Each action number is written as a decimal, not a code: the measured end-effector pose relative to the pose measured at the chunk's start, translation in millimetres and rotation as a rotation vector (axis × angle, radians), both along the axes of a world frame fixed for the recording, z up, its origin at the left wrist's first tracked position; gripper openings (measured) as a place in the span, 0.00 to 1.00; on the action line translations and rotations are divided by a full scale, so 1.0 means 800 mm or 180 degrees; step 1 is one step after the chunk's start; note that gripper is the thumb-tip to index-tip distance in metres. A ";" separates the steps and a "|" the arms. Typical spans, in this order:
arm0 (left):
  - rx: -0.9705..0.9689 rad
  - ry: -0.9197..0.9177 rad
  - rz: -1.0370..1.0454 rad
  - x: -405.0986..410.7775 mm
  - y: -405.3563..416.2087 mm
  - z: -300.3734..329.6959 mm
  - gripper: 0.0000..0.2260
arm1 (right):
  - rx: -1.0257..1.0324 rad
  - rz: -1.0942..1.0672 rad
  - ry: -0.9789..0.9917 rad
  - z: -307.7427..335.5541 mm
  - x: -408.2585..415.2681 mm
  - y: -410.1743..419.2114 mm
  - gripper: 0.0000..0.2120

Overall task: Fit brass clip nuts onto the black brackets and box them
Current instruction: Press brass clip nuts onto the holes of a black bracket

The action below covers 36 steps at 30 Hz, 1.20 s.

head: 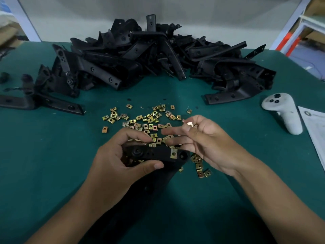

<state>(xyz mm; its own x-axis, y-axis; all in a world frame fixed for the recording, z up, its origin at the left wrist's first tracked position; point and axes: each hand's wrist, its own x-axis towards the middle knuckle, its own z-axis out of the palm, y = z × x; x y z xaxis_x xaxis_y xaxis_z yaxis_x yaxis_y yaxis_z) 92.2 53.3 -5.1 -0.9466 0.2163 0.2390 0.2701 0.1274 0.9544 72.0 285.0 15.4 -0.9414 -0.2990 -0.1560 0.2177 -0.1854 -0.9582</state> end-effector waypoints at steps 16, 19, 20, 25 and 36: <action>-0.0435 -0.0252 -0.0556 -0.001 -0.005 -0.012 0.13 | 0.0975 0.0124 0.0615 -0.001 0.001 0.004 0.14; -0.0469 -0.0156 -0.0492 -0.002 -0.005 -0.014 0.12 | 0.0934 0.0043 0.0572 -0.002 0.001 0.003 0.11; -0.0463 -0.0140 -0.0465 -0.002 -0.005 -0.014 0.12 | 0.0870 0.0005 0.0553 -0.002 0.001 0.003 0.11; -0.0307 -0.0050 -0.0365 -0.003 -0.004 -0.012 0.13 | 0.0965 -0.0037 0.0652 -0.005 0.002 0.005 0.06; -0.0041 0.0000 -0.0356 -0.004 -0.001 -0.011 0.14 | 0.0936 0.0151 0.0780 0.000 0.010 -0.005 0.05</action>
<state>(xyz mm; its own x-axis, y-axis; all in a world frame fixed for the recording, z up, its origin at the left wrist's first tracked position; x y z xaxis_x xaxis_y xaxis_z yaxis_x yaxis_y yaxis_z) 88.8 52.2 -14.3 -0.9163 0.3237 0.2357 0.2834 0.1085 0.9528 79.9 281.1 15.3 -0.9476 -0.3191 -0.0138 -0.0226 0.1098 -0.9937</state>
